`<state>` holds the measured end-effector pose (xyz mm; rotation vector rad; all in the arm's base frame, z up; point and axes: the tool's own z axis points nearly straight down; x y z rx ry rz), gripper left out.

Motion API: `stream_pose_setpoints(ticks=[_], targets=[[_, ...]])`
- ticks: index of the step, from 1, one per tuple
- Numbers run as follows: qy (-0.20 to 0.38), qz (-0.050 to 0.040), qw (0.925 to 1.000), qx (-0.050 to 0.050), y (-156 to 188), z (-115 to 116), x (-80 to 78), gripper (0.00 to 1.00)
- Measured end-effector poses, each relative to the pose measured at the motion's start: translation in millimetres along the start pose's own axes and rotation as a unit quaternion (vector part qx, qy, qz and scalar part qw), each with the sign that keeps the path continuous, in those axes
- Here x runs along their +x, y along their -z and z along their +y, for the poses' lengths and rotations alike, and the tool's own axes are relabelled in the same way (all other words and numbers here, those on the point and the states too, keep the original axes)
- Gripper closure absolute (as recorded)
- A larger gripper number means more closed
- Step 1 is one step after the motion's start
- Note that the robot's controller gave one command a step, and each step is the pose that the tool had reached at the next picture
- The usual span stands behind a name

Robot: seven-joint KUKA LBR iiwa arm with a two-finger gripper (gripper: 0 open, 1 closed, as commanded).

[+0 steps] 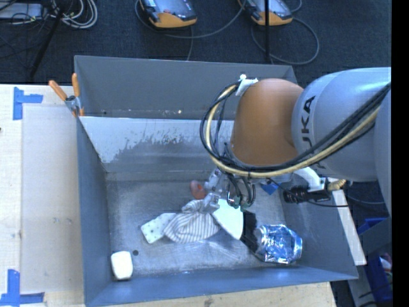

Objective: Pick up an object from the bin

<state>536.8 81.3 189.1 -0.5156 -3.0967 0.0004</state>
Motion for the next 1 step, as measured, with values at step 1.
stream_pose_setpoints(ticks=[1], targets=[[-0.008, -0.0005, 1.0000, 0.000, 84.8, -11.4, 19.1, 1.00]])
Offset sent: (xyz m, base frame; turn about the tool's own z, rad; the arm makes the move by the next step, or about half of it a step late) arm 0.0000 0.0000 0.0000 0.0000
